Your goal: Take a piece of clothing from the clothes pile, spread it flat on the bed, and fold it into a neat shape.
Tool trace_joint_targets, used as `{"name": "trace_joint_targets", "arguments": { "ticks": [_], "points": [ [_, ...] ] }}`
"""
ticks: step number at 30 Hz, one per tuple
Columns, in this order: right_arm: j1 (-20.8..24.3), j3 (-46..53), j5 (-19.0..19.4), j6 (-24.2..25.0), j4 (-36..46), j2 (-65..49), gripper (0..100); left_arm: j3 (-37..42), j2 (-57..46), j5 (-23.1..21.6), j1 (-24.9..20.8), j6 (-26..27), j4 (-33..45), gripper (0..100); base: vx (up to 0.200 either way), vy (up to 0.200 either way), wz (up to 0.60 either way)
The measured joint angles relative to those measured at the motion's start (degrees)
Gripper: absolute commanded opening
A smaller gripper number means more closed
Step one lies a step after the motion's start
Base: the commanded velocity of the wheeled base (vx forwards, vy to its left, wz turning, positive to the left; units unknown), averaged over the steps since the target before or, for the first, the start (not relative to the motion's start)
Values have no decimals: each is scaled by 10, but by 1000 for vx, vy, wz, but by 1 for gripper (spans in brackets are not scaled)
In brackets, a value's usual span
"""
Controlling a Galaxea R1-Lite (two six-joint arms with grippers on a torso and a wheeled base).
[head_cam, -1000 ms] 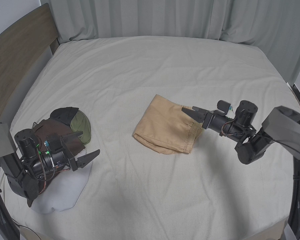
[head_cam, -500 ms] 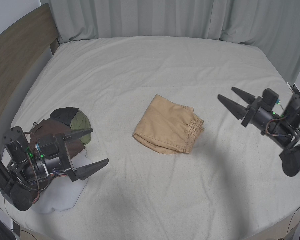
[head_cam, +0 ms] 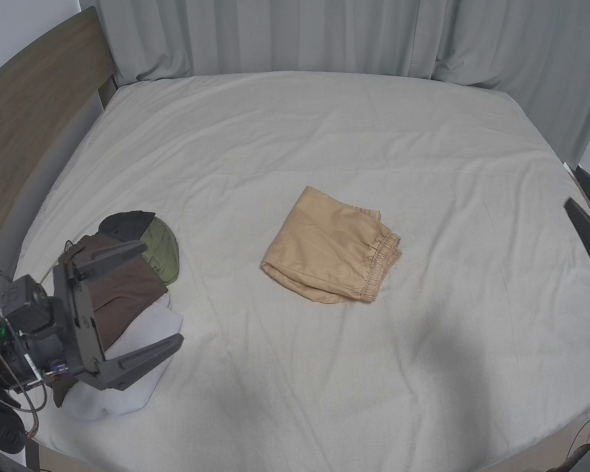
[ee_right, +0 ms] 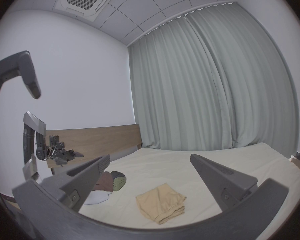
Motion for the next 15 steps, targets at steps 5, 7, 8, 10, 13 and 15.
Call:
{"name": "trace_joint_targets", "arguments": {
  "ticks": [5,7,8,10,13,15],
  "points": [
    [-10,36,12,4,120,-136,100,27,-66,41,-4,-21,8,100,0,0,0],
    [-12,46,16,6,181,-192,100,35,-94,57,-5,-27,19,100,0,0,0],
    [-13,50,17,6,216,-221,100,39,-109,65,-5,-29,29,100,0,0,0],
    [-15,56,20,7,282,-277,100,45,-140,85,-5,-34,52,100,0,0,0],
    [-18,63,23,8,387,-367,100,53,-195,127,-4,-40,111,100,0,0,0],
    [-19,68,23,6,438,-420,100,57,-233,156,-3,-43,165,100,0,0,0]
  ]
}}
